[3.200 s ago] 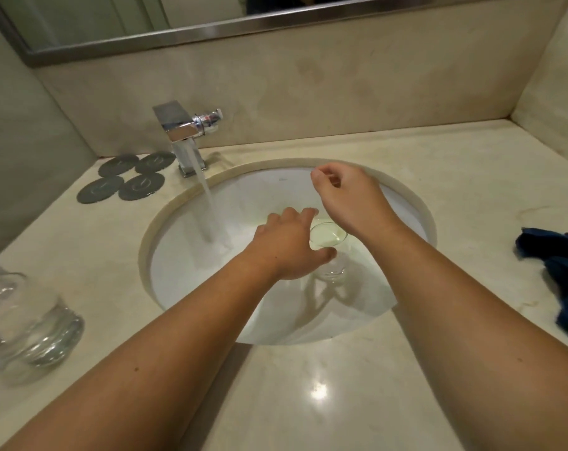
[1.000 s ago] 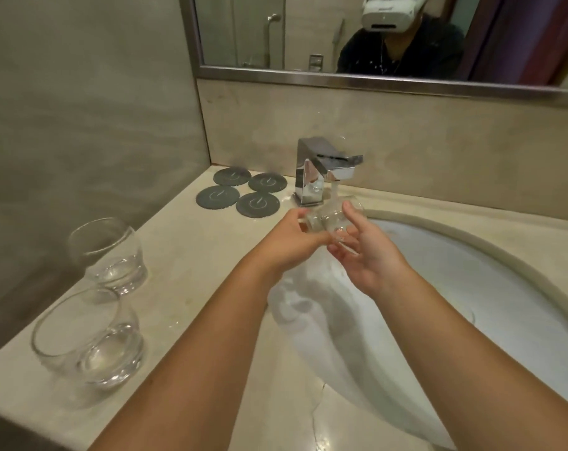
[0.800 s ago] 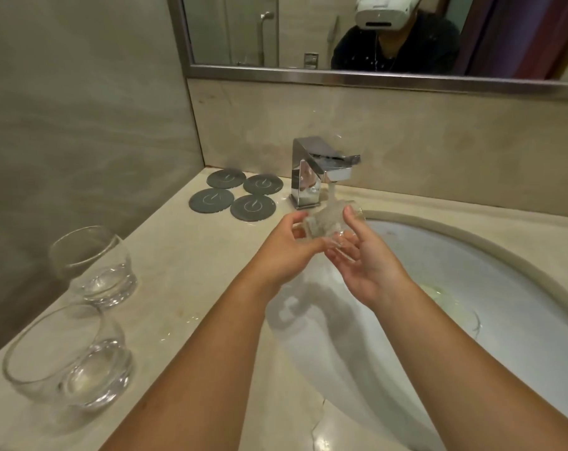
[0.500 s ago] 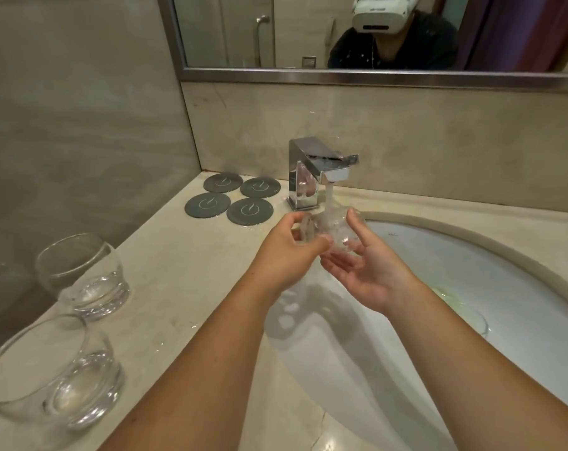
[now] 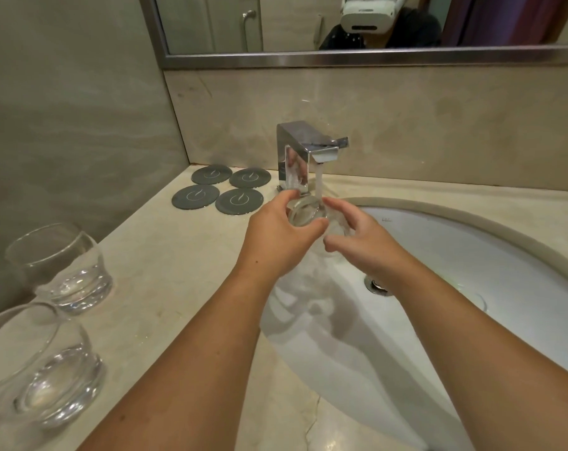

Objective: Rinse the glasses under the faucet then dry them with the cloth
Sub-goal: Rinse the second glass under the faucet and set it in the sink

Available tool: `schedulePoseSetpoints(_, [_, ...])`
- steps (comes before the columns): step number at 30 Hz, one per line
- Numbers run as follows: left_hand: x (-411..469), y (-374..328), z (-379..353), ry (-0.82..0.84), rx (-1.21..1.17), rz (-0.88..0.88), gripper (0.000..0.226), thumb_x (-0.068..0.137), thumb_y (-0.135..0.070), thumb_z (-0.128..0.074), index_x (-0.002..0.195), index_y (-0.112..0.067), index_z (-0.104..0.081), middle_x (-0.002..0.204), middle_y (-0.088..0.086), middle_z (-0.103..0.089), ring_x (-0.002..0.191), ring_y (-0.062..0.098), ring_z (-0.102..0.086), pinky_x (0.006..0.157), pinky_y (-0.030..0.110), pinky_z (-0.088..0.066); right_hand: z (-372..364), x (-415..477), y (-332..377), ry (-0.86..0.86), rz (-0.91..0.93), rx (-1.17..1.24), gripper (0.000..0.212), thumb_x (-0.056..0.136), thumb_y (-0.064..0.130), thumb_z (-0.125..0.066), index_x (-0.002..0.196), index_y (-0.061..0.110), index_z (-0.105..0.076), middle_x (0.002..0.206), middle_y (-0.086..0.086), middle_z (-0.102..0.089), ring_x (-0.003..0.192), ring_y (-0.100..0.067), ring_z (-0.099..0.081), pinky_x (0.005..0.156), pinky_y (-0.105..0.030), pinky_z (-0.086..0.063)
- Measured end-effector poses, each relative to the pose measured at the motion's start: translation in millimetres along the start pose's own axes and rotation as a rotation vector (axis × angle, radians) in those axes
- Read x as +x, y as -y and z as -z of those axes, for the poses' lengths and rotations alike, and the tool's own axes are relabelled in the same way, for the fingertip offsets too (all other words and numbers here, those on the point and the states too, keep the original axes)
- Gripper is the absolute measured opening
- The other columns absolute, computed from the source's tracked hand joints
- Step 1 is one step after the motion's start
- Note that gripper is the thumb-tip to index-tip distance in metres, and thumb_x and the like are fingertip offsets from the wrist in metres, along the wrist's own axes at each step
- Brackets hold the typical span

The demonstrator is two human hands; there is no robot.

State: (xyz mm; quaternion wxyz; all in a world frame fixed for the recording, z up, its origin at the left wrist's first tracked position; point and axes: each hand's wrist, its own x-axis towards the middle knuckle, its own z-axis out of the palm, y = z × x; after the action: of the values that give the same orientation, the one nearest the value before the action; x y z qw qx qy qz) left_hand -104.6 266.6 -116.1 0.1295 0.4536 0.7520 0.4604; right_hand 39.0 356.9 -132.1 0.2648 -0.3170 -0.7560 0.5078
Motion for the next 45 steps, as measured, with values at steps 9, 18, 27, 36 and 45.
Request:
schedulePoseSetpoints(9, [1.3, -1.1, -3.5, -0.016, -0.064, -0.004, 0.069, 0.087, -0.042, -0.086, 0.146, -0.029, -0.054, 0.116, -0.015, -0.066, 0.099, 0.005, -0.067, 0.066, 0.001, -0.044, -13.4, 5.2, -9.2, -0.121, 0.033, -0.155, 0.052, 0.084, 0.037, -0.086, 0.129, 0.039, -0.061, 0.117, 0.015, -0.066, 0.114, -0.014, -0.062, 0.094, -0.036, -0.054])
schedulePoseSetpoints(18, [2.2, 1.3, -5.7, -0.018, -0.115, -0.015, 0.055, 0.096, -0.029, -0.079, 0.145, -0.026, -0.054, 0.115, -0.019, -0.066, 0.103, 0.001, -0.07, 0.085, 0.015, -0.053, -23.0, 10.8, -10.7, -0.155, -0.034, -0.029, 0.043, 0.078, 0.048, -0.083, 0.118, 0.037, -0.069, 0.114, 0.011, -0.075, 0.106, -0.016, -0.071, 0.098, -0.046, -0.059])
schedulePoseSetpoints(27, [-1.5, -1.3, -2.2, 0.001, -0.178, 0.037, 0.054, 0.098, -0.038, -0.076, 0.146, -0.03, -0.051, 0.116, -0.019, -0.067, 0.105, -0.003, -0.069, 0.089, 0.017, -0.055, -19.8, 8.9, -2.9, -0.15, -0.011, -0.002, 0.07, 0.071, 0.059, -0.084, 0.134, 0.036, -0.064, 0.127, 0.014, -0.071, 0.115, -0.011, -0.068, 0.092, -0.029, -0.056])
schedulePoseSetpoints(36, [2.5, -8.9, -2.1, 0.082, -0.366, 0.232, 0.071, 0.084, -0.055, -0.081, 0.141, -0.023, -0.057, 0.117, 0.0, -0.076, 0.099, 0.018, -0.077, 0.099, 0.045, -0.062, -13.0, -0.1, 0.1, -0.189, 0.077, -0.01, 0.09, 0.074, 0.03, -0.096, 0.151, 0.038, -0.05, 0.118, 0.025, -0.063, 0.106, 0.013, -0.061, 0.085, -0.008, -0.051])
schedulePoseSetpoints(45, [8.4, -1.3, -9.9, 0.071, -0.604, 0.292, 0.041, 0.098, -0.036, -0.078, 0.132, -0.025, -0.06, 0.114, 0.003, -0.078, 0.094, 0.016, -0.077, 0.094, 0.038, -0.064, -4.0, 9.1, -3.4, -0.049, -0.318, 0.659, 0.04, 0.093, 0.047, -0.072, 0.126, 0.024, -0.07, 0.118, -0.011, -0.066, 0.101, -0.029, -0.072, 0.075, -0.045, -0.06])
